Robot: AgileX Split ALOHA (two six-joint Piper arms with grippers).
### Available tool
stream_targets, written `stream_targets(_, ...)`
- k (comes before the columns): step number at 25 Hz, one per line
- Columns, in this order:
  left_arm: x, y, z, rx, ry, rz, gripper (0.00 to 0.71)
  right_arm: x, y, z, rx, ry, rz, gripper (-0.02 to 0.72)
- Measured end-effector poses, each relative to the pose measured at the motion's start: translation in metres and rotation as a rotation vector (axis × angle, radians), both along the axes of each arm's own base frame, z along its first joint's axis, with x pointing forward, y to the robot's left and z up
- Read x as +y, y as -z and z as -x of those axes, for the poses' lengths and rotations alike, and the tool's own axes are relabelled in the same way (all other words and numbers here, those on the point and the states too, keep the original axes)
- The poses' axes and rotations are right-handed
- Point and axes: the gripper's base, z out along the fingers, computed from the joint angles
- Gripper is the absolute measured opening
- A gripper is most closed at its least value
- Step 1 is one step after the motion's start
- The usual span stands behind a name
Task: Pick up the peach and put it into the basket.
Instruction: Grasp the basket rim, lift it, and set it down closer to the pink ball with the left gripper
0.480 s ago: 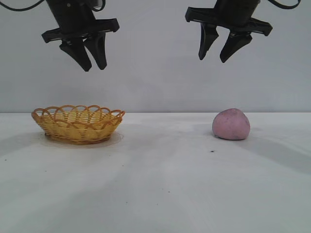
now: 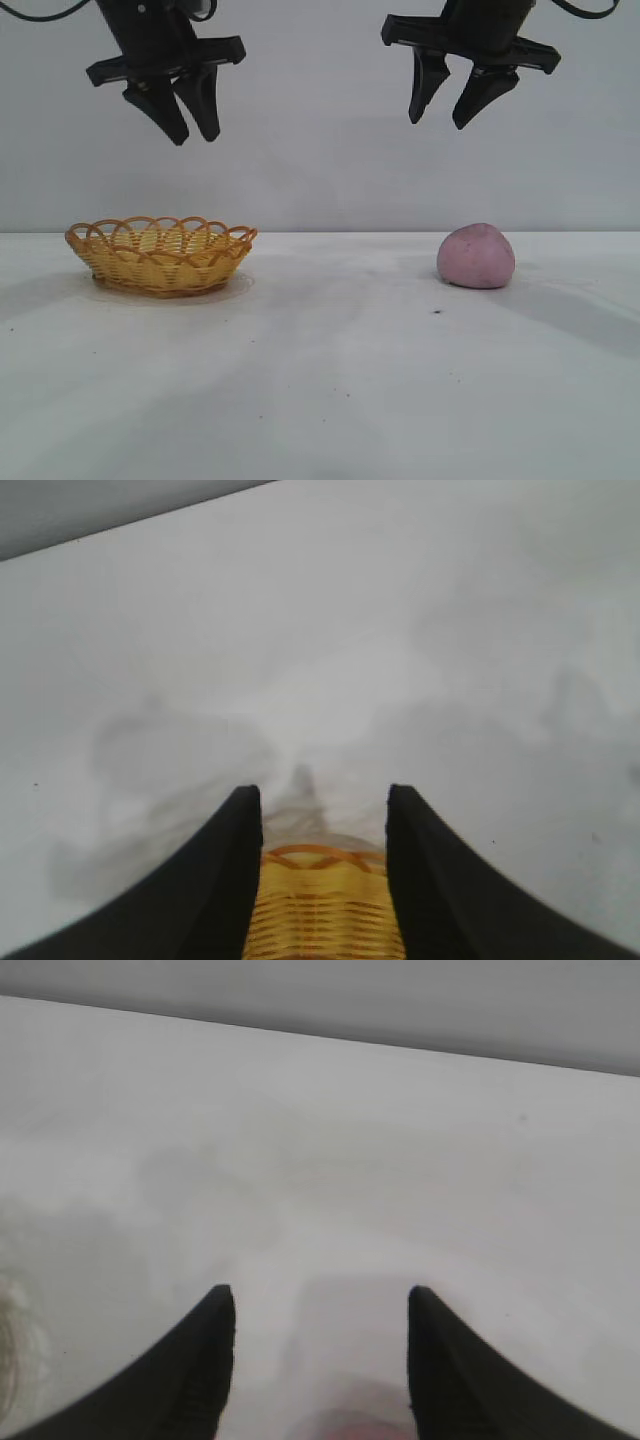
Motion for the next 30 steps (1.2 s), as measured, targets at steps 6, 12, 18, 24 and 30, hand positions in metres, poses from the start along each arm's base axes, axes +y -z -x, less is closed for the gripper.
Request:
stream_targets(6,0.016,0.006,0.002,0.070,-0.019,-0.085,0.300,-0.001,0.002,0.003,0.033,-0.009,0.021,0.335)
stream_targets(12,0.056,0.036,0.001,0.259,-0.009,-0.177,0.300,-0.001,0.003,0.003,0.036,-0.009,0.022,0.335)
stream_targets(18,0.061,0.070,-0.003,0.351,0.019,-0.205,0.300,-0.001,0.004,0.003,0.048,-0.011,0.025,0.335)
stream_targets(24,0.060,0.113,-0.008,0.427,0.024,-0.211,0.300,-0.001,0.004,0.003,0.048,-0.012,0.026,0.335)
stream_targets(30,0.051,0.114,-0.009,0.448,0.002,-0.090,0.079,-0.001,0.005,0.004,0.053,-0.014,0.029,0.335)
